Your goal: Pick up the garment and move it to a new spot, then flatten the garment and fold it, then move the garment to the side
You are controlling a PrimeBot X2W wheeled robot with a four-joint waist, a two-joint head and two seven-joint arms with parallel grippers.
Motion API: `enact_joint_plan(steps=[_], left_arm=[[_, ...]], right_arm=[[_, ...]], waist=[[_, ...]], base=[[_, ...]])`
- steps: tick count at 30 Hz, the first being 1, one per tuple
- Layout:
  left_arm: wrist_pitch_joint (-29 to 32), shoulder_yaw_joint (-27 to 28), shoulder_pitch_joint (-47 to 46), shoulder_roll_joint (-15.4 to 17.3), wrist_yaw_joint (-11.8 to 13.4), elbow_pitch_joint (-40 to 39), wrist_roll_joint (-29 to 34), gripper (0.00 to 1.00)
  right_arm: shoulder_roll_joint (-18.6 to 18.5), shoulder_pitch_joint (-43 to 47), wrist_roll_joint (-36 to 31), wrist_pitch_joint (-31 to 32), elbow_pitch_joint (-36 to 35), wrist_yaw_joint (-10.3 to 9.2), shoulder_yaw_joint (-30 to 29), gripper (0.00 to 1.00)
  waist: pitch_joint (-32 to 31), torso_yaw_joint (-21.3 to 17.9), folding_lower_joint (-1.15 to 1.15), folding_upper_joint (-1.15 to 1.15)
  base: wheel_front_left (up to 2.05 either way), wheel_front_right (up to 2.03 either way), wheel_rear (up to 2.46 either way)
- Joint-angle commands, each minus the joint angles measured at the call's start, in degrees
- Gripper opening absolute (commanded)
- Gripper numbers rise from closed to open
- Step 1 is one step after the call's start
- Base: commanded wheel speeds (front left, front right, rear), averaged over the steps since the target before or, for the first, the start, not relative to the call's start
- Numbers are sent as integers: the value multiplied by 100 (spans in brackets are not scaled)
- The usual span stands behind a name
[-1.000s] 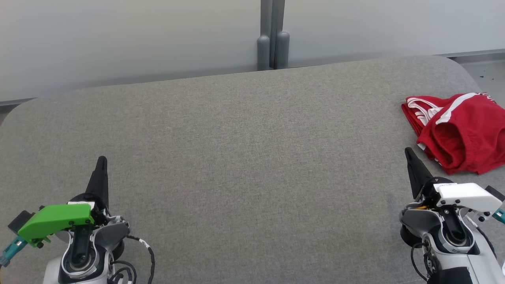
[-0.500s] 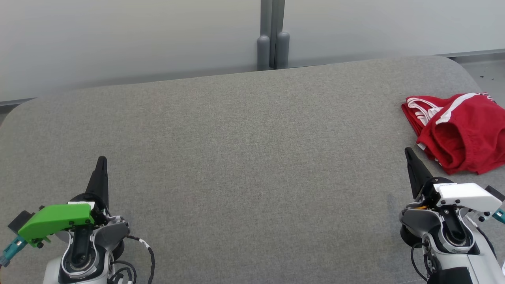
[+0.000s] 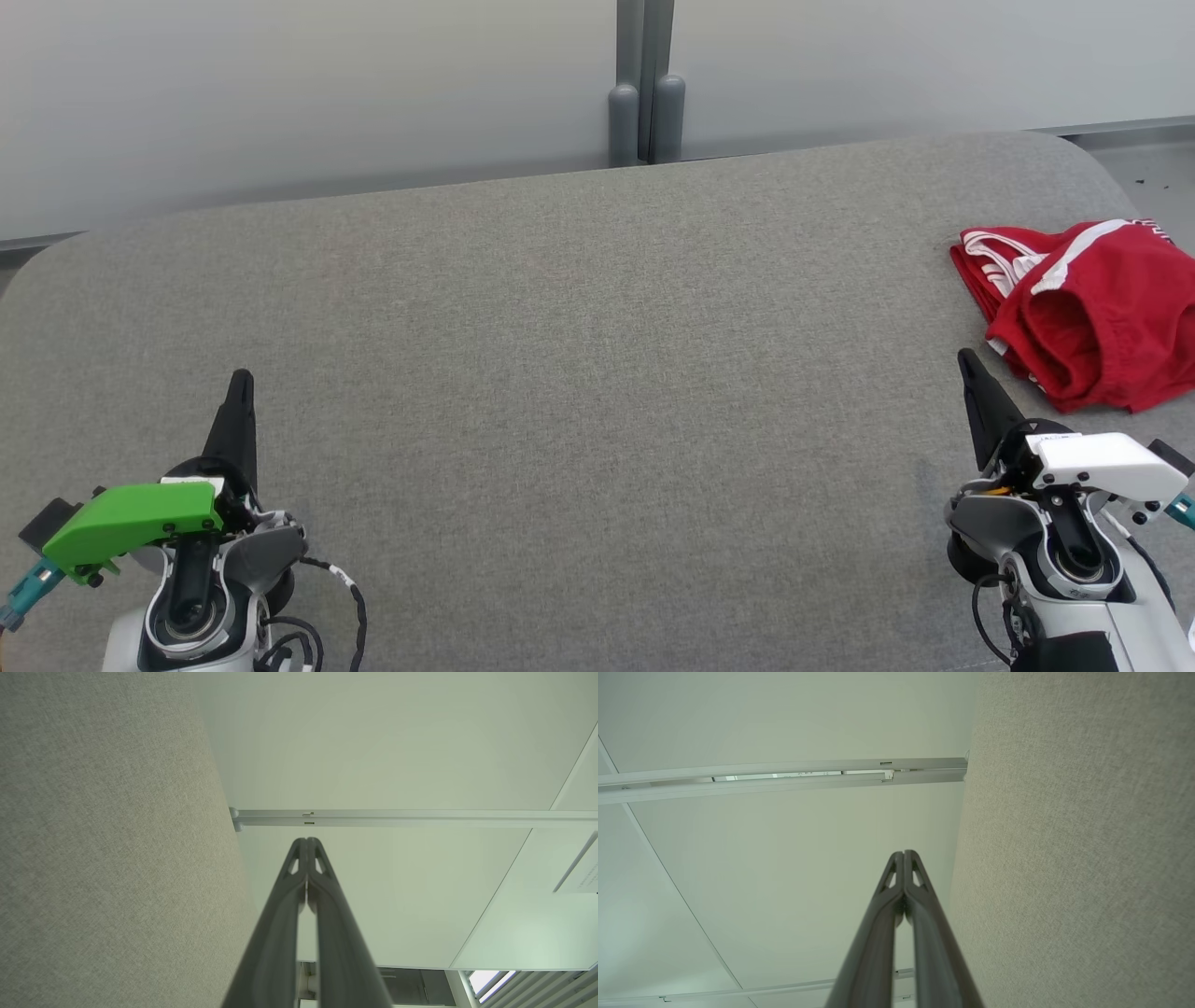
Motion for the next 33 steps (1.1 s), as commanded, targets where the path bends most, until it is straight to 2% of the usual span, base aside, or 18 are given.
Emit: enact_joint_plan(steps=[1, 33], left_arm=[[9, 6, -78, 5, 1, -3, -59, 0], [8, 5, -79, 5, 1, -4, -60, 0]], right_arm=[[-31, -46, 18, 30, 5, 4, -8, 0], [-31, -45, 18, 30, 4, 4, -8, 0]], waist=[[0, 0, 0, 0], [0, 0, 0, 0]], base=[[0, 0, 0], [0, 0, 0]])
